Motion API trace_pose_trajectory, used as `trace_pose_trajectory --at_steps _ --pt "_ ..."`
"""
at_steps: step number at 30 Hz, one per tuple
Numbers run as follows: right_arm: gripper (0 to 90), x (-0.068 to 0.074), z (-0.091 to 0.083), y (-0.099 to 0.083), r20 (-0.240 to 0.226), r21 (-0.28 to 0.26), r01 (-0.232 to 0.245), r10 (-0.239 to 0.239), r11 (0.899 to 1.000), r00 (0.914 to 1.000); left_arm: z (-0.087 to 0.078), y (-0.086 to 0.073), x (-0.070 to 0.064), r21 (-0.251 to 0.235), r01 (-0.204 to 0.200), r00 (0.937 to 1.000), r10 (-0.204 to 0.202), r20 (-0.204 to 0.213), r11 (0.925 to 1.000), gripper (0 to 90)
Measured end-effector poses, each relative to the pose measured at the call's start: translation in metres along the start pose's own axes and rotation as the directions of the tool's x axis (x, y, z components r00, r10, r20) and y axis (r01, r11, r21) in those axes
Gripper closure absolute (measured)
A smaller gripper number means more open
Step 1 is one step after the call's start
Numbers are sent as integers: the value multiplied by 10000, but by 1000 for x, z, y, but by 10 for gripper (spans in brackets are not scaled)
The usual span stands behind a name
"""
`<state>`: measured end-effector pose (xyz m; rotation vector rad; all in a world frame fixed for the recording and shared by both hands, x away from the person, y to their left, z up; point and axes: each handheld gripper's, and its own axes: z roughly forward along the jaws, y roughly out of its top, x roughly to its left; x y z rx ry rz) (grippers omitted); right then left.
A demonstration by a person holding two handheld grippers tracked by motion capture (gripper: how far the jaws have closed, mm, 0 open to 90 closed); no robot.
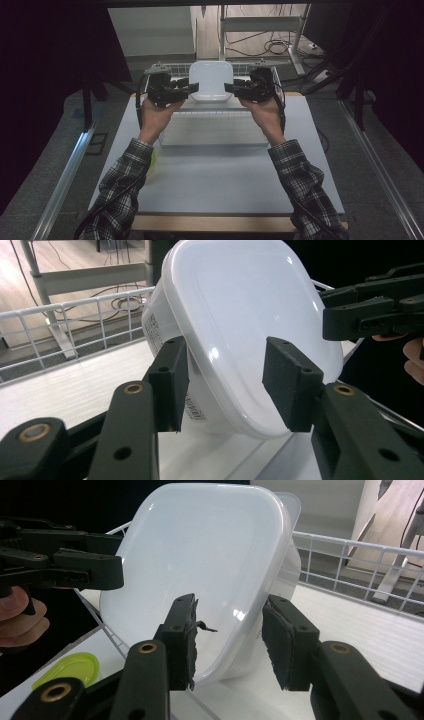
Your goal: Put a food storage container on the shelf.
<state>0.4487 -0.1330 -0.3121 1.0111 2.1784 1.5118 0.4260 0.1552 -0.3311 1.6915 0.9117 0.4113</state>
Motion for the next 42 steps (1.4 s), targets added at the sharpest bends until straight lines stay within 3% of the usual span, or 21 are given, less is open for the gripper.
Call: trace_pose_trajectory --at_steps 9,17,33,38,42 --pt "515 3 4 2 494 -36 348 -346 9994 9982 6 1 3 -3 -261 9984 261 -506 9997 465" --pt "487 3 9 5 676 -48 385 -381 9992 9970 9 3 6 -77 -85 9983 80 -578 9999 431" --pt "387 -11 12 5 783 -409 -219 251 9989 9966 18 10 11 -7 -170 9942 168 -1063 9999 293" --pt "355 -13 7 3 762 -514 -155 194 9986 9969 12 12 10 -236 -48 9972 30 -752 9997 245" --pt "314 -11 0 2 500 -562 -73 101 9984 9987 6 11 8 -252 44 9999 -47 -118 9997 203"
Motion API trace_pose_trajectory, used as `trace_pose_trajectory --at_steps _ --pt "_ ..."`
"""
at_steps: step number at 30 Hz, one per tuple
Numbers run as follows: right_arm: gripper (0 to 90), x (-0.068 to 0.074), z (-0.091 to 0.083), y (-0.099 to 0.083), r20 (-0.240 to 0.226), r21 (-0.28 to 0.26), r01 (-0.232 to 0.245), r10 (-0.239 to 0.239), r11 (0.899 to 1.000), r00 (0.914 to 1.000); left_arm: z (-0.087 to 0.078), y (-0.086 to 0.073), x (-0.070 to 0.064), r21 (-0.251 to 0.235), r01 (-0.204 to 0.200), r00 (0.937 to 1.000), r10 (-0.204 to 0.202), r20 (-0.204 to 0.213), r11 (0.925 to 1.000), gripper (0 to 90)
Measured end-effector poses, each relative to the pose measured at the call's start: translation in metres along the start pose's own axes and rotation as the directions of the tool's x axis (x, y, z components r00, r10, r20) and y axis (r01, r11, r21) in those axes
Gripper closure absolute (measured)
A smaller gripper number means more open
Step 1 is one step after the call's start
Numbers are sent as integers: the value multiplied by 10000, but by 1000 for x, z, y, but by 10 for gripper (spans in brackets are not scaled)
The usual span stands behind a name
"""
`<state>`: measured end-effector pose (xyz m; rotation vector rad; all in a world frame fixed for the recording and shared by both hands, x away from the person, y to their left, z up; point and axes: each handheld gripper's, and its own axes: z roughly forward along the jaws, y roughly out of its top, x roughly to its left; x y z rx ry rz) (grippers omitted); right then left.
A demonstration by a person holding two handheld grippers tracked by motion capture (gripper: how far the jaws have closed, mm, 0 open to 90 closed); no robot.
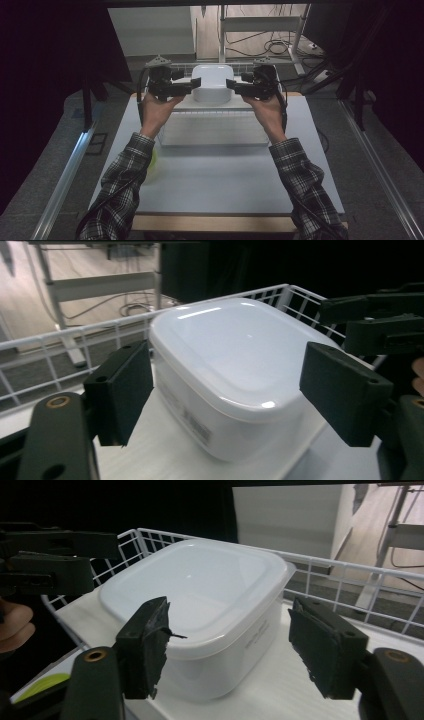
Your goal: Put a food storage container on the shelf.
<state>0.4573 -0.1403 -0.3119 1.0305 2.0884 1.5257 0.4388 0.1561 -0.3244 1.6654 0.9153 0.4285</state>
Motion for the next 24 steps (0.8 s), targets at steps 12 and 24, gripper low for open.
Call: trace_pose_trajectory --at_steps 12,24 --pt "187 7 -15 -18 -427 316 505 -492 9982 9979 -15 -26 -22 343 -855 9960 845 286 9958 74" --pt "113 16 -27 -40 -1006 560 976 -916 9937 9907 -30 -52 -38 1076 -2258 9742 2243 252 9682 41"
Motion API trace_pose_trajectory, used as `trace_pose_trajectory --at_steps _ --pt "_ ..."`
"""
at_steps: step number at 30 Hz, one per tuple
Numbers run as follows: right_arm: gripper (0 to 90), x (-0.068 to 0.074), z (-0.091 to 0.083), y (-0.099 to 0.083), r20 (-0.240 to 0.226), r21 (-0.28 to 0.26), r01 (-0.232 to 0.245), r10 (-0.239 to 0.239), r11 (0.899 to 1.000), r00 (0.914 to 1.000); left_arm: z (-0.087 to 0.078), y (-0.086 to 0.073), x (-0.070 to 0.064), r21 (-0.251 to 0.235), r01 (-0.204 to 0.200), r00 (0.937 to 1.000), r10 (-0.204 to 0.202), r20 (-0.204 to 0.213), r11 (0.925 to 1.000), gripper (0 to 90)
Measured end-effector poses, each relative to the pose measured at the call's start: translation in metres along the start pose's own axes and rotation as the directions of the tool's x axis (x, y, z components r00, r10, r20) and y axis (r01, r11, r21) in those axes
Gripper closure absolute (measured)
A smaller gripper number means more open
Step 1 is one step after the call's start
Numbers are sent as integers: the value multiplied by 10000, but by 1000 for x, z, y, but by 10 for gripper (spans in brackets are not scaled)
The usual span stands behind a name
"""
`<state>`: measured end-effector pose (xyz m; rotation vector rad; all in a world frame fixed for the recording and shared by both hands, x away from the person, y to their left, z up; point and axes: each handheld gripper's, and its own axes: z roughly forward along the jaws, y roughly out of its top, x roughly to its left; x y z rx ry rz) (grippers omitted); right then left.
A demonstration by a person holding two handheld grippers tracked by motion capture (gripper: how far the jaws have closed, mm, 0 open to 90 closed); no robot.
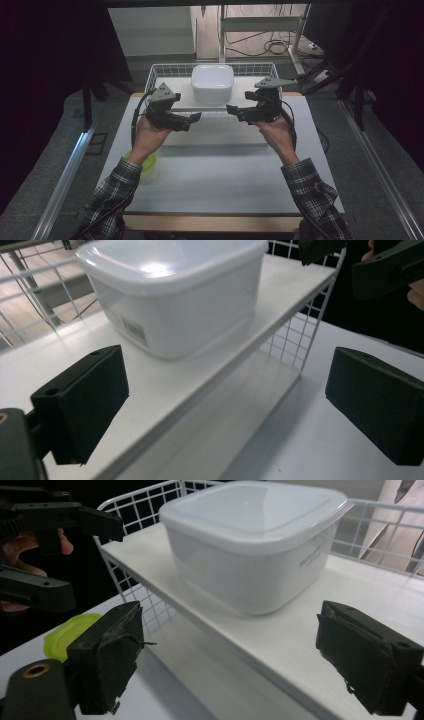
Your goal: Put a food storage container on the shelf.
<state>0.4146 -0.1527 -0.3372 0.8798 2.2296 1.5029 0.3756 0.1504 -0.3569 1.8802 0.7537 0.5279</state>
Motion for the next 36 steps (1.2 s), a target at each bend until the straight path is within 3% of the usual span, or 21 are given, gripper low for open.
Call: trace_pose_trajectory --at_steps 7,13,18,22,30,33,36 --pt "76 7 -5 -19 -143 265 288 -285 9992 9995 -5 -22 -7 105 295 9972 -302 690 9995 82" --pt "37 11 -10 -38 -221 389 436 -428 9983 9988 -8 -39 -15 -51 -112 9983 115 563 9999 77" --pt "16 14 -15 -52 -219 402 509 -501 9979 9985 -9 -51 -26 124 -319 9981 312 534 9994 68" --pt "10 14 -19 -63 -265 502 460 -447 9977 9986 -9 -63 -33 173 -121 9974 108 719 9998 63" --pt "4 14 -25 -83 -277 709 439 -420 9965 9987 -14 -84 -44 109 84 9977 -91 666 9999 67" --pt "5 17 -26 -90 -506 746 391 -354 9964 9981 -15 -91 -48 266 -20 9991 9 415 9996 66" --pt "5 22 -26 -99 -568 818 342 -296 9961 9980 -18 -98 -51 234 136 9993 -144 338 9996 68"
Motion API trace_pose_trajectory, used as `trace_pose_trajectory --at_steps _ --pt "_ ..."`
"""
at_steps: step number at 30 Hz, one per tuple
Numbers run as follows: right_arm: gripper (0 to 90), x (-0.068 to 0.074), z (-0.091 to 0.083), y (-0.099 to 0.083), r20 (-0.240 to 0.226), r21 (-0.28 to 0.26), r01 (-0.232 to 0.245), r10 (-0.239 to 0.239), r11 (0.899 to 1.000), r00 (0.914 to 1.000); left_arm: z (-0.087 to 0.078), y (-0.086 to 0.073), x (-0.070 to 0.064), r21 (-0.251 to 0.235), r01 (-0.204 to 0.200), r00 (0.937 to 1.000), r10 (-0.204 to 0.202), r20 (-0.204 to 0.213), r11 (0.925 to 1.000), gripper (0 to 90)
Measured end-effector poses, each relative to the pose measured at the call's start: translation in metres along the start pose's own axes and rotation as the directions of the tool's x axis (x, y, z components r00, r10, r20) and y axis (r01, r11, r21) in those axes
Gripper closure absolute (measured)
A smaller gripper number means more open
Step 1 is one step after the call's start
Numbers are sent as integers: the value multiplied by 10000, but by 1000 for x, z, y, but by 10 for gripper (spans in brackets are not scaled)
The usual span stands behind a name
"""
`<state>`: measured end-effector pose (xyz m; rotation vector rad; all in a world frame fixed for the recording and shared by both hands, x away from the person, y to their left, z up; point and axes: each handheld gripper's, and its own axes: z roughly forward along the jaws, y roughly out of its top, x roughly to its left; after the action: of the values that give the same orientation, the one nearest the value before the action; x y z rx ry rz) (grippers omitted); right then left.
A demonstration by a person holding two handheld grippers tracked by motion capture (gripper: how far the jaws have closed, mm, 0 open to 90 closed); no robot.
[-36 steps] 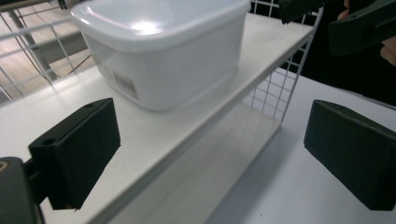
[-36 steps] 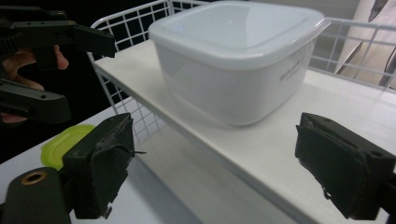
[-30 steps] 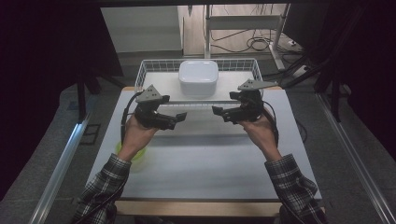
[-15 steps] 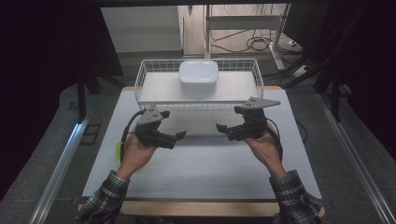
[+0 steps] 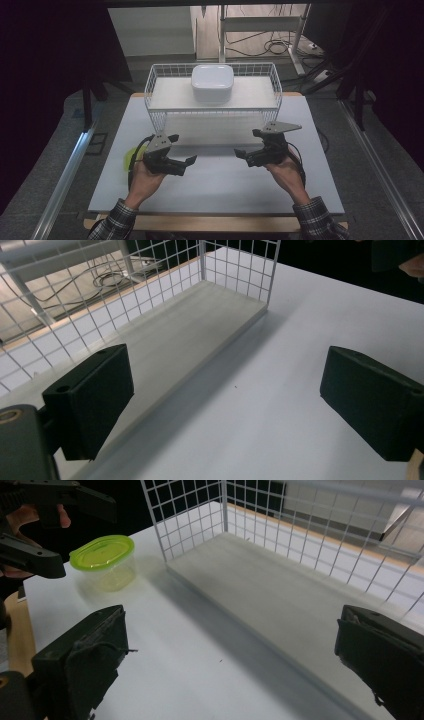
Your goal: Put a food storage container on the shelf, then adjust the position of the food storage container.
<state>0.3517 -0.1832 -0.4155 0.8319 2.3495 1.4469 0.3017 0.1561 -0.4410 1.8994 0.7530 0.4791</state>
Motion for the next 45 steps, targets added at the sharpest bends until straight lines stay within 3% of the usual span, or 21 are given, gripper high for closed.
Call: trace_pose_trajectory --at_steps 8,13,18,24,29,33,38,41,45 --pt "17 12 -4 -24 208 53 -177 176 9998 9996 -11 -28 -11 -50 458 9988 -459 -172 9989 73" --pt "18 16 -6 -37 259 164 -184 179 9997 9995 -12 -47 -16 312 701 9975 -699 -81 9970 75" --pt "18 20 -4 -52 304 430 -100 87 9990 9995 -7 -62 -25 621 439 9990 -435 -72 9971 68" --pt "17 22 -2 -71 346 777 -52 25 9970 9994 1 -72 -39 1175 -442 9986 473 -237 9921 54" --pt "17 21 -2 -82 234 1054 -265 241 9941 9994 5 -76 -39 1490 -312 9993 336 -137 9883 52" --pt "17 21 -1 -85 220 1166 -316 293 9927 9993 4 -74 -36 1659 239 9997 -246 23 9859 62" --pt "18 20 2 -86 272 1253 -293 261 9917 9993 1 -70 -31 1753 146 9999 -137 -64 9844 51" --pt "19 19 3 -87 336 1275 -311 270 9913 9991 -3 -67 -26 1814 -7 9983 114 -580 9834 85" --pt "22 18 4 -88 392 1336 -308 258 9906 9989 -14 -63 -13 1726 105 9926 105 -1206 9849 258"
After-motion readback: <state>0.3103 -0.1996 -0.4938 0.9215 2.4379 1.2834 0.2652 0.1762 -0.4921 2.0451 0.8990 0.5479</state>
